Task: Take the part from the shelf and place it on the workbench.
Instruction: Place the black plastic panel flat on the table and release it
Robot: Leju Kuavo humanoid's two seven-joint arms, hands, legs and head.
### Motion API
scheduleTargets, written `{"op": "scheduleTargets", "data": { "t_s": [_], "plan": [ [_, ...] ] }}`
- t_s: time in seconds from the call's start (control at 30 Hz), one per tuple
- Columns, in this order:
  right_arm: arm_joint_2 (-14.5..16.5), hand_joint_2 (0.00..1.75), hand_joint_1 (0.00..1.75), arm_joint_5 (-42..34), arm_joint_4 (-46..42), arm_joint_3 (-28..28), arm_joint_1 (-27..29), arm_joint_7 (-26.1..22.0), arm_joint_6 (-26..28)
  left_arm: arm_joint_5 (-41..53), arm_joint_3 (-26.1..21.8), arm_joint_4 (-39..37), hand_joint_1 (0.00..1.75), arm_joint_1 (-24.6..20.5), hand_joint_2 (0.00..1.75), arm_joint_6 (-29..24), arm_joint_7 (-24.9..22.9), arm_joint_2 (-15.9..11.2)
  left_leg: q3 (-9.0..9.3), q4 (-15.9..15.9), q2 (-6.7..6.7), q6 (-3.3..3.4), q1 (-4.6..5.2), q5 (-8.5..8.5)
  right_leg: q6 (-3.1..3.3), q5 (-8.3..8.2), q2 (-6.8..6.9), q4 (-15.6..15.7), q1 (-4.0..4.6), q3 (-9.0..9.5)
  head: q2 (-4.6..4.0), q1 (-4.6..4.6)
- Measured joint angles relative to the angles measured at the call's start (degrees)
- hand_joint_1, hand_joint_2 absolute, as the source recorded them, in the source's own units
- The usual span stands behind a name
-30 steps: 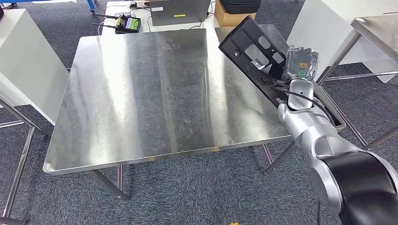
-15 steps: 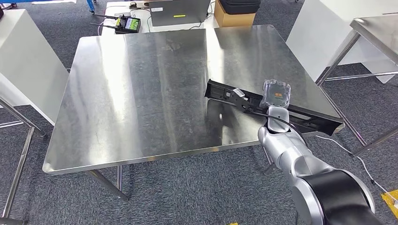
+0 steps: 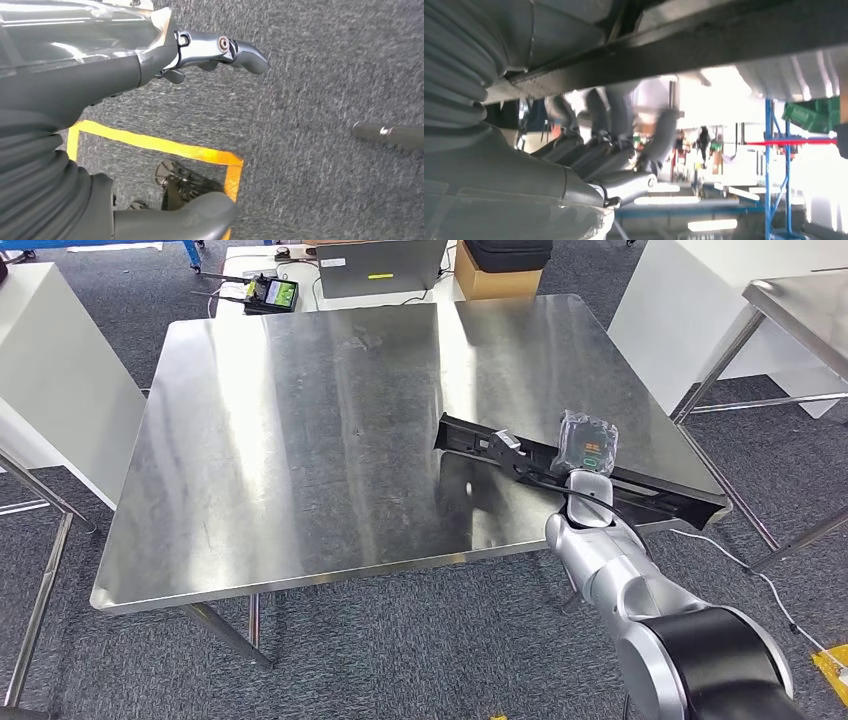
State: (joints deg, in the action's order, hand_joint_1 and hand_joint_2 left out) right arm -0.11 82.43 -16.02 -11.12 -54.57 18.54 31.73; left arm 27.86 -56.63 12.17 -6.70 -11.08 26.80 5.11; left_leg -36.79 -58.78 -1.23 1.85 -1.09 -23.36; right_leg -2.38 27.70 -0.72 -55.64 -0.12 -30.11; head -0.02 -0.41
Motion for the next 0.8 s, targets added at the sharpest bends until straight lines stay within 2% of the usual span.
{"op": "scheduleTargets", "data": {
  "t_s": [0.23, 0.53, 0.63, 0.73, 0.8],
  "plan": [
    [-0.90, 1.75, 0.00, 0.21, -0.13, 1.83, 0.23, 0.15, 1.31, 2.66, 0.72, 0.00, 0.00, -0.25, 0.00, 1.28, -3.78, 0.02, 0.18, 0.00, -0.03, 0.00, -0.02, -0.01, 0.04, 0.03, 0.01, 0.02, 0.00, 0.15, 0.00, 0.02],
    [-1.84, 1.75, 0.00, -0.75, -0.50, 3.73, 0.32, -0.79, 0.84, 3.44, 1.02, 0.00, 0.00, -0.61, 0.00, 1.56, -4.56, 0.02, 0.33, 0.00, -0.06, 0.01, 0.00, 0.00, 0.08, 0.06, 0.01, 0.03, -0.02, 0.35, 0.00, 0.02],
    [-1.69, 1.75, 0.00, -2.67, -0.66, 4.95, -0.10, -2.68, -2.56, 3.46, 1.02, 0.00, 0.00, -0.62, 0.00, 1.59, -4.71, 0.02, 0.47, 0.00, -0.02, -0.02, 0.00, -0.04, 0.09, 0.07, -0.01, 0.03, -0.01, 0.47, 0.00, 0.02],
    [-1.12, 1.75, 0.00, -5.45, -0.80, 6.92, -1.35, -4.94, -11.15, 3.50, 1.01, 0.00, 0.00, -0.65, 0.00, 1.59, -4.90, 0.02, 0.82, 0.02, 0.10, -0.14, -0.01, -0.24, 0.18, 0.16, -0.18, 0.06, 0.01, 0.71, 0.00, 0.02],
    [-0.77, 1.75, 0.00, -6.40, -0.87, 8.20, -2.03, -5.61, -14.88, 3.51, 0.99, 0.00, 0.00, -0.71, 0.00, 1.59, -4.96, 0.02, 1.15, 0.04, 0.19, -0.21, -0.02, -0.42, 0.25, 0.24, -0.31, 0.08, 0.03, 0.98, 0.00, 0.03]
  ]
}}
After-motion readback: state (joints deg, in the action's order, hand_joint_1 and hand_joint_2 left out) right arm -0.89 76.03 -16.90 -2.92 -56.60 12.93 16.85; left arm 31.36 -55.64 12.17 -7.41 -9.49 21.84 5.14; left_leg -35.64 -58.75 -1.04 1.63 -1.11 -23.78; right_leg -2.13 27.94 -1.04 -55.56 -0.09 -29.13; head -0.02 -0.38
